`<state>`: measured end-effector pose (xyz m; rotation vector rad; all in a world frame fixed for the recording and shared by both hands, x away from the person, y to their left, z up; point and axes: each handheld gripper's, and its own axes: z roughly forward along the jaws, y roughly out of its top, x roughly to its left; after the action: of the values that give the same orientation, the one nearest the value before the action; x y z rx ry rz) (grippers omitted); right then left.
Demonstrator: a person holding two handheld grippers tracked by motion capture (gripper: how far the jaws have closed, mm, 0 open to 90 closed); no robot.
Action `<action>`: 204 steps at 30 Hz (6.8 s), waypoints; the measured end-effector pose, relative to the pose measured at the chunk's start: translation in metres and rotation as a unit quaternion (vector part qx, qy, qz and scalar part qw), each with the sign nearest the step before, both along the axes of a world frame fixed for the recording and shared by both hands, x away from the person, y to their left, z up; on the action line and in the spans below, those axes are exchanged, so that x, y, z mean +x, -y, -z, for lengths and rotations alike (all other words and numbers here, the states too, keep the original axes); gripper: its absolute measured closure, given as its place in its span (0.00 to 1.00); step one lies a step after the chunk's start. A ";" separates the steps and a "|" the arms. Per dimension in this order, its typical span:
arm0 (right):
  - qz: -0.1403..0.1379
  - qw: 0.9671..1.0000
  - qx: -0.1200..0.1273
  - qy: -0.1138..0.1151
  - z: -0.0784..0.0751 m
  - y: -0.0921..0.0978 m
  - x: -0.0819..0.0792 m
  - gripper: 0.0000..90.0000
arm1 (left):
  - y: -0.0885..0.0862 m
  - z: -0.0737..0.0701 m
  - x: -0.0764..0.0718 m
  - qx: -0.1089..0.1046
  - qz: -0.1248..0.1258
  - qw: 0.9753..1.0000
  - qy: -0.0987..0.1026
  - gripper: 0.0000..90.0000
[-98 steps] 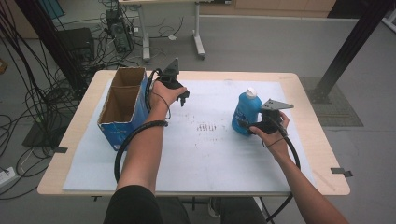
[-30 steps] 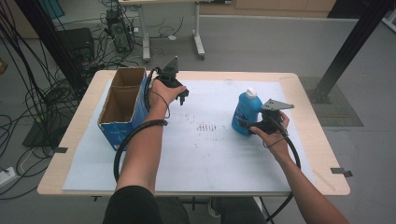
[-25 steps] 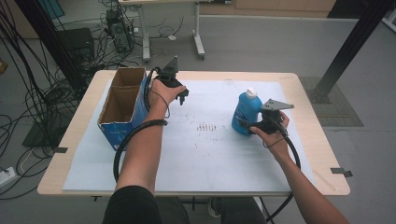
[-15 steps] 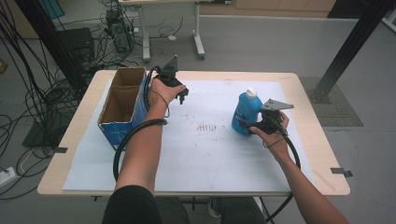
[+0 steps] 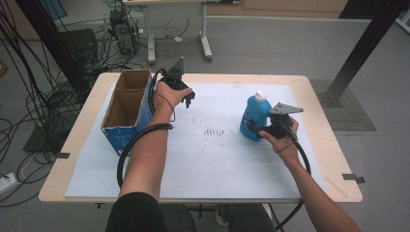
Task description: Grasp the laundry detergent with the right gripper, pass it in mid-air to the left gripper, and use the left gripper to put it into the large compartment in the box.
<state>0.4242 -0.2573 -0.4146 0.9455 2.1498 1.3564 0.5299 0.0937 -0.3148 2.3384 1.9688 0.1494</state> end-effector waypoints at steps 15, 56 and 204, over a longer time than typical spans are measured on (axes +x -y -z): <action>-0.030 1.000 0.000 -0.005 0.003 -0.003 0.001 0.46 | -0.003 -0.001 -0.001 0.001 -0.002 1.000 0.001 0.07; -0.032 0.999 -0.005 -0.003 0.003 -0.003 0.001 0.47 | -0.008 -0.012 -0.006 0.004 -0.005 1.000 0.011 0.07; -0.398 0.917 -0.032 -0.011 -0.130 -0.194 0.026 0.48 | 0.037 -0.163 -0.087 0.036 0.523 0.851 -0.019 0.05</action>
<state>0.4499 -0.0635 -0.2848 0.0066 2.7073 1.5810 0.4426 0.0563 -0.1514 3.0654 0.4562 0.0888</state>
